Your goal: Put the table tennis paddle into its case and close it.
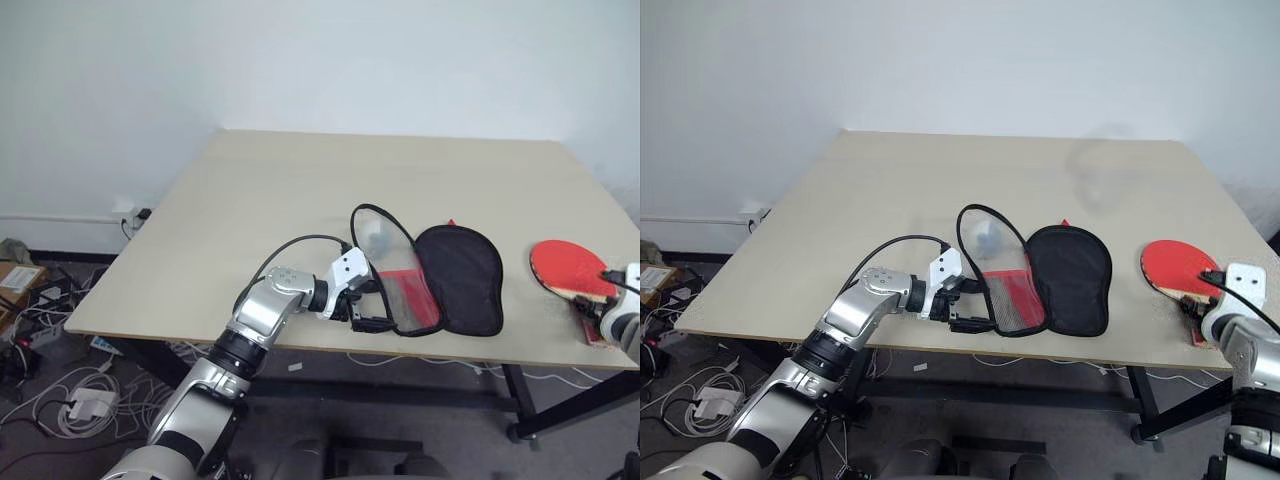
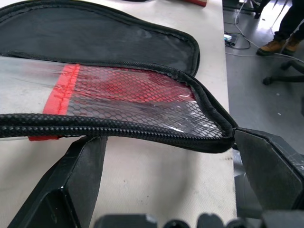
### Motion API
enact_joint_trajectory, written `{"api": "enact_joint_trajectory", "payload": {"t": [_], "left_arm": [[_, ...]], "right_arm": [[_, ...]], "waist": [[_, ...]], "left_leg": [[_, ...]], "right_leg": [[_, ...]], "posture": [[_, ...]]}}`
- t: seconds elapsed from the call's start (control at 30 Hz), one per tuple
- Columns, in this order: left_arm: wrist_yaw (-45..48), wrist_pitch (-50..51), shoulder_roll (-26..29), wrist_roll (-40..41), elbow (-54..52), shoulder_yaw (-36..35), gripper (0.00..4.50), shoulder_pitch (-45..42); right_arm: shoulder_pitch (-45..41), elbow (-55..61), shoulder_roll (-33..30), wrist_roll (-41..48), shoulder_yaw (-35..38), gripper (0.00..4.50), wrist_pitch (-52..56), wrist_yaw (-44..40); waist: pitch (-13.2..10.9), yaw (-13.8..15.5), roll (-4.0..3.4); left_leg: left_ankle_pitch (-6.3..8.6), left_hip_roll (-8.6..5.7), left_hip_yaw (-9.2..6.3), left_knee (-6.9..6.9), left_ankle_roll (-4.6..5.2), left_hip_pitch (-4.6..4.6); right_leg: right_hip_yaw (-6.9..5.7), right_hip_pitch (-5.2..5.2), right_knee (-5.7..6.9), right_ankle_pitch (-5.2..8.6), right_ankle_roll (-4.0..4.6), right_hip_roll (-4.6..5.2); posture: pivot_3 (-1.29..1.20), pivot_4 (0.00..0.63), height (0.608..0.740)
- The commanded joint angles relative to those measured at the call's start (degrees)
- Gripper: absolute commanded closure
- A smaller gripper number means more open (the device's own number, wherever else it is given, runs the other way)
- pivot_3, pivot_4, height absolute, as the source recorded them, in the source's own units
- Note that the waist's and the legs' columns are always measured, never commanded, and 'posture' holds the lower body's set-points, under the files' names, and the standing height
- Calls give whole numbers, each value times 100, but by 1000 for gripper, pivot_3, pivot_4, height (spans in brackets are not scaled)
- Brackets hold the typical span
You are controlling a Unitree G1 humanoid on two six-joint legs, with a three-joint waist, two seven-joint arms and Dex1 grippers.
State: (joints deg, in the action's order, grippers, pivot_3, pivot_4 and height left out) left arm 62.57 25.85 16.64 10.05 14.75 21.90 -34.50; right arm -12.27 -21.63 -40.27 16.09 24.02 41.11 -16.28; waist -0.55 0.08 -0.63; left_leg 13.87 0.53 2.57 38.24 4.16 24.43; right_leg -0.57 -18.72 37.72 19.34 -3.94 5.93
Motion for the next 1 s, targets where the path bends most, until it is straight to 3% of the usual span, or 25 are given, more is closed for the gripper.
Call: {"api": "enact_joint_trajectory", "payload": {"t": [0.03,0.37,0.47,0.6,0.77,1.0], "left_arm": [[67,-51,5,76,-123,-122,0,-149],[55,31,-47,112,-118,-196,0,-195],[41,95,-41,141,-178,-238,0,-199],[55,238,15,218,-295,-326,0,-173],[92,410,228,303,-539,-400,0,-62],[147,689,595,456,-826,-549,0,151]], "right_arm": [[-53,47,-242,-42,160,1555,-10,-34],[-364,-287,-120,26,174,1555,48,-11],[-618,-433,-68,44,107,2174,-3,-52],[-794,-617,-52,-40,1,3395,-66,-87],[-822,-220,-121,72,87,3393,103,-162],[-1070,1833,-63,710,411,3393,1322,43]], "waist": [[0,0,-2],[-1,0,-1],[0,-2,-2],[-1,-5,-2],[-1,-10,-7],[-19,-5,-67]], "left_leg": [[0,0,0,1,0,0],[0,0,-5,5,0,-1],[0,0,-5,5,0,-1],[0,0,-4,5,0,-1],[0,1,-5,5,0,-1],[-1,2,0,4,-1,4]], "right_leg": [[0,0,0,0,0,0],[-3,6,-2,0,0,-1],[-3,4,-1,0,0,-1],[-3,4,-1,0,0,-2],[-3,3,-1,0,0,-2],[5,-7,7,0,0,-2]], "posture": [[0,0,715],[0,0,715],[0,0,715],[0,0,715],[0,0,715],[0,0,715]]}}
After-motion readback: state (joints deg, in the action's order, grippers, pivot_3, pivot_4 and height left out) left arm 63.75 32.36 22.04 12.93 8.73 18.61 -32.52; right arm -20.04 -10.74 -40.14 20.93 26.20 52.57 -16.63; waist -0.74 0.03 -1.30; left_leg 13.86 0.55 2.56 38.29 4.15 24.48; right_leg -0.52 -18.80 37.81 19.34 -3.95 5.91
